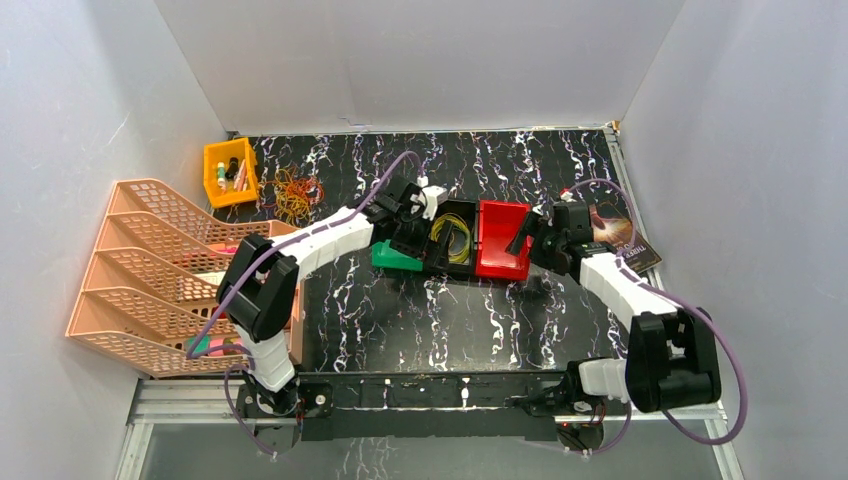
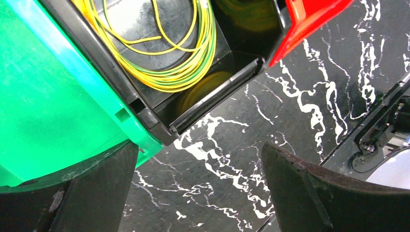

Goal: Untangle the cables
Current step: Adjust the bin at the center of the board.

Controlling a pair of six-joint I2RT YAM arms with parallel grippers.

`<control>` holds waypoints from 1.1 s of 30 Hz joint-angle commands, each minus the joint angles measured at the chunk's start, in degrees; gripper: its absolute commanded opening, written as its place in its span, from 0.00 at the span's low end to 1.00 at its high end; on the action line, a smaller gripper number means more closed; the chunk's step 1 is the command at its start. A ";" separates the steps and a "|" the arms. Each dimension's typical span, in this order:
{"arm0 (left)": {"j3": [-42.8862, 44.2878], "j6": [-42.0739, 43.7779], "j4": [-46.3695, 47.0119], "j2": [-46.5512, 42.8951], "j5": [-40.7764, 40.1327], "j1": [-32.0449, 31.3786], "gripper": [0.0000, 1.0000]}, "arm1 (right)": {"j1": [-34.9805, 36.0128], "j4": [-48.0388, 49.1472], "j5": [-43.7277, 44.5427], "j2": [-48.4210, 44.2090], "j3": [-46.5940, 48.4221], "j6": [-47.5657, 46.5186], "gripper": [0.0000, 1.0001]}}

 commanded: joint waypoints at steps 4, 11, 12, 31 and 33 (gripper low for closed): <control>0.69 -2.25 2.56 -0.91 1.22 -3.64 0.98 | -0.31 8.47 2.95 8.31 6.73 0.03 0.98; 3.43 -1.07 -0.60 -3.27 -8.85 -3.77 0.98 | -0.36 7.67 7.93 11.52 11.24 -2.57 0.98; 3.98 -0.68 -1.56 -3.73 -11.02 -3.67 0.98 | -0.32 6.87 9.57 10.83 11.56 -3.05 0.98; 15.33 4.92 -13.08 -7.87 -35.94 22.73 0.98 | -0.33 -6.87 6.13 -15.72 2.67 -2.98 0.98; 17.43 3.97 -13.90 -4.39 -35.00 26.14 0.98 | -0.34 -7.42 4.56 -17.54 1.68 -2.57 0.98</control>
